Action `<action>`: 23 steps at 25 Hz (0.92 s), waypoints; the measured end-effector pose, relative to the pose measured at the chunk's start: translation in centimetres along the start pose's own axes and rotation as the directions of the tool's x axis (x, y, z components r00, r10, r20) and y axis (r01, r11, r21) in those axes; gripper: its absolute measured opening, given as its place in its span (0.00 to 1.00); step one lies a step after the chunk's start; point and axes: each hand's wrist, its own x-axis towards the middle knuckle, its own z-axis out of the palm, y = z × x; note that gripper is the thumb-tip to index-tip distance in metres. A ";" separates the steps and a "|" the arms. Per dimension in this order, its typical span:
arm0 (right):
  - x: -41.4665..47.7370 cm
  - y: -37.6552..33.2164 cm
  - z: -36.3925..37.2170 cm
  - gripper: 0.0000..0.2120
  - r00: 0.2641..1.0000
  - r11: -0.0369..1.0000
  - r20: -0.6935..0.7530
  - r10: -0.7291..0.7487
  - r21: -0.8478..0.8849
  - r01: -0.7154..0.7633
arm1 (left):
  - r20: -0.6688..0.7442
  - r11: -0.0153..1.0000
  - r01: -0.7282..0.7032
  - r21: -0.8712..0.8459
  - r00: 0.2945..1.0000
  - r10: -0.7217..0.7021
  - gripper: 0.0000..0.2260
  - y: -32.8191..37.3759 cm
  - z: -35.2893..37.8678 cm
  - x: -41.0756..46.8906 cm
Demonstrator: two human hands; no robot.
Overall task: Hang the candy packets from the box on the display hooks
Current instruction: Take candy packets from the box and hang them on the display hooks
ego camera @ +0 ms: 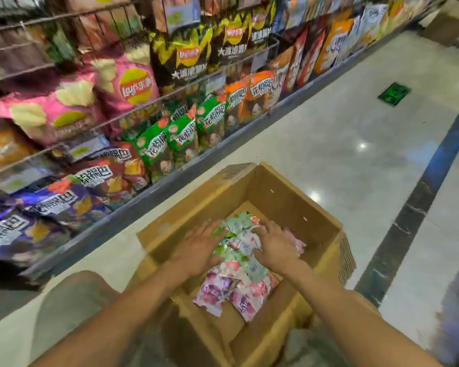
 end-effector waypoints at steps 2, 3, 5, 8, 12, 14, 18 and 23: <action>0.9 0.6 3.2 0.29 0.999 1.000 0.040 -0.004 0.005 0.004 | 0.005 1.000 -0.004 -0.009 1.000 0.004 0.35 -0.6 2.2 0.7; 1.3 0.9 4.4 0.28 0.998 1.000 0.063 -0.005 0.002 0.004 | 0.008 1.000 -0.007 -0.020 1.000 0.007 0.35 -0.8 2.8 0.9; 1.9 1.0 6.3 0.28 0.995 1.000 0.104 0.008 -0.001 -0.008 | 0.009 0.998 -0.001 -0.056 1.000 0.002 0.34 -1.2 3.4 1.0; 2.7 1.0 8.1 0.27 0.988 0.999 0.146 0.041 -0.004 -0.041 | 0.037 0.984 0.047 -0.172 0.998 -0.041 0.33 -1.4 2.9 1.1; 5.4 1.5 10.2 0.29 0.975 0.993 0.204 0.084 0.069 -0.100 | 0.050 0.940 0.090 -0.330 0.996 -0.078 0.32 -1.1 2.5 1.6; 7.8 2.0 10.9 0.30 0.958 0.959 0.249 0.143 0.203 -0.196 | 0.031 0.927 0.088 -0.364 0.996 -0.082 0.31 -1.0 2.7 1.7; 12.3 2.0 12.6 0.28 0.906 0.694 0.291 0.308 0.583 -0.423 | -0.002 0.922 0.092 -0.375 0.995 -0.100 0.31 -0.9 2.3 1.3; 15.6 1.7 14.8 0.21 0.817 0.345 0.407 0.408 0.761 -0.550 | 0.009 0.896 0.138 -0.421 0.989 -0.148 0.30 -0.9 1.7 0.8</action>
